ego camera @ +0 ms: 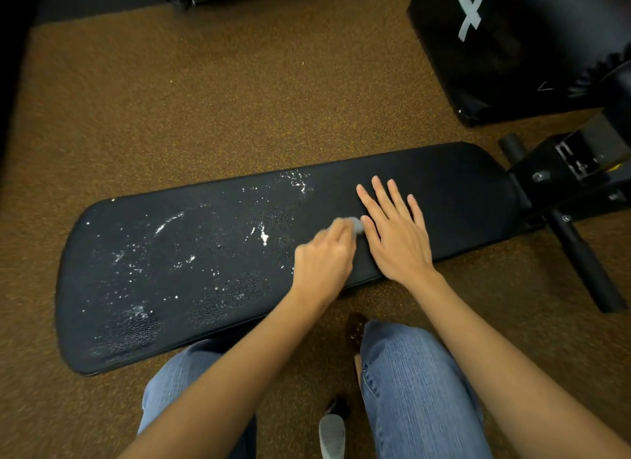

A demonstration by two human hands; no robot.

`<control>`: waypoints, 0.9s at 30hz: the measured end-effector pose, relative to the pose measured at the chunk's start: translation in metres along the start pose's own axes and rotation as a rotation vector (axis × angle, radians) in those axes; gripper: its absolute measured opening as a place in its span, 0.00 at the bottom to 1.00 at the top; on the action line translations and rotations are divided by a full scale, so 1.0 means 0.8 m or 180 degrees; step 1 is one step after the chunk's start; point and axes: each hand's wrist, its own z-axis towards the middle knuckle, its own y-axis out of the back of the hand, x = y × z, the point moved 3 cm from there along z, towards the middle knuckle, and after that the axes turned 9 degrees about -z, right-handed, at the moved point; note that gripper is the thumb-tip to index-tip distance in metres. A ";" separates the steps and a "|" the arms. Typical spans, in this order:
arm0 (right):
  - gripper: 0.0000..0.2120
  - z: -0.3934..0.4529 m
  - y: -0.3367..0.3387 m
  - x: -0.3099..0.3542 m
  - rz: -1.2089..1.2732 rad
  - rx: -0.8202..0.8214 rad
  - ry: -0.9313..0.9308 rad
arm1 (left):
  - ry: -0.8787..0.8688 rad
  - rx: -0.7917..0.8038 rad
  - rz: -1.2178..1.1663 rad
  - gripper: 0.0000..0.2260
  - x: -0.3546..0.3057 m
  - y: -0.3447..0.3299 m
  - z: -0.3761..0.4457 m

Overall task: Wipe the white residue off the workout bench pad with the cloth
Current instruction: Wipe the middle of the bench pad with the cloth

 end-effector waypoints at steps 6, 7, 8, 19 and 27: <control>0.24 0.000 0.001 0.002 0.0007 -0.0031 -0.0009 | 0.0628 -0.0318 0.0134 0.04 0.035 0.004 0.050; 0.24 0.000 0.001 0.002 0.0011 -0.0039 0.0000 | 0.0574 -0.0338 0.0064 0.05 0.026 0.005 0.036; 0.24 0.000 0.001 0.002 0.0013 -0.0051 0.0007 | 0.0465 -0.0279 -0.0051 0.05 0.015 0.007 0.017; 0.23 -0.002 0.005 0.003 0.0522 -0.0340 0.0056 | 0.0429 -0.0372 -0.0091 0.03 0.055 0.017 0.058; 0.25 -0.017 0.008 0.009 0.0080 -0.0086 0.0077 | -0.0062 0.0006 0.0213 0.07 0.047 0.019 0.031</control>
